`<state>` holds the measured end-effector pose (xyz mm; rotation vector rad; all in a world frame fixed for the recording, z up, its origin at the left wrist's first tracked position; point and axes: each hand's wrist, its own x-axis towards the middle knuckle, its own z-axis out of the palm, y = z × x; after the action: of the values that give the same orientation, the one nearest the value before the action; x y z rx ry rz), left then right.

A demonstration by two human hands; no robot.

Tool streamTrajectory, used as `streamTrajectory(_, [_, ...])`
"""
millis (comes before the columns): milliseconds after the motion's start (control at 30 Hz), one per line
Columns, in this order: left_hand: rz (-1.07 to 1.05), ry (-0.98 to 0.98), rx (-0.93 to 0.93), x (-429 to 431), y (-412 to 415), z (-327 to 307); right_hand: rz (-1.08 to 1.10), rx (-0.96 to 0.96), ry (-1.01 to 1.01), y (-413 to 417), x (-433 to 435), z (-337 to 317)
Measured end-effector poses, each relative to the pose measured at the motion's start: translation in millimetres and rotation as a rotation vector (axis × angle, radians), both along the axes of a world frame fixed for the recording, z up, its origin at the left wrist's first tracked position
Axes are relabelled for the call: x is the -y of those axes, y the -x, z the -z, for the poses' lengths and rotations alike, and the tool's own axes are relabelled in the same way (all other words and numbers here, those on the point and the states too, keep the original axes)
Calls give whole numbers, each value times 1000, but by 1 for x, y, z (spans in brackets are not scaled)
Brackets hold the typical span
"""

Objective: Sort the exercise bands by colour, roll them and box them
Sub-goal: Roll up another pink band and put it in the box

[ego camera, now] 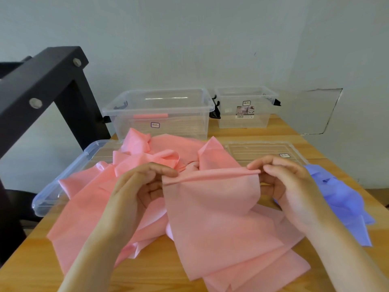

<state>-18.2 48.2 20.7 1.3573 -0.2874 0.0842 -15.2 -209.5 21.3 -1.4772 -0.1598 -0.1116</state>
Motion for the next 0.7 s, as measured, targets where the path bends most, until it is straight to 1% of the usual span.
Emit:
streamTrajectory(133, [-175, -260, 68, 3, 2, 2, 54, 52, 106, 5, -3, -1])
streamTrajectory(267, [-220, -328, 62, 6, 0, 3, 64, 69, 117, 4, -4, -1])
streamTrajectory(400, [-211, -344, 96, 6, 0, 3, 53, 65, 143, 4, -5, 0])
streamTrajectory(500, [-183, -317, 81, 7, 2, 2, 78, 86, 141, 4, -5, 1])
streamTrajectory(600, [-145, -299, 74, 8, 4, 1, 33, 40, 109, 4, -6, 0])
streamTrajectory(700, [-97, -197, 24, 7, 4, -1, 1, 31, 73, 4, -6, 0])
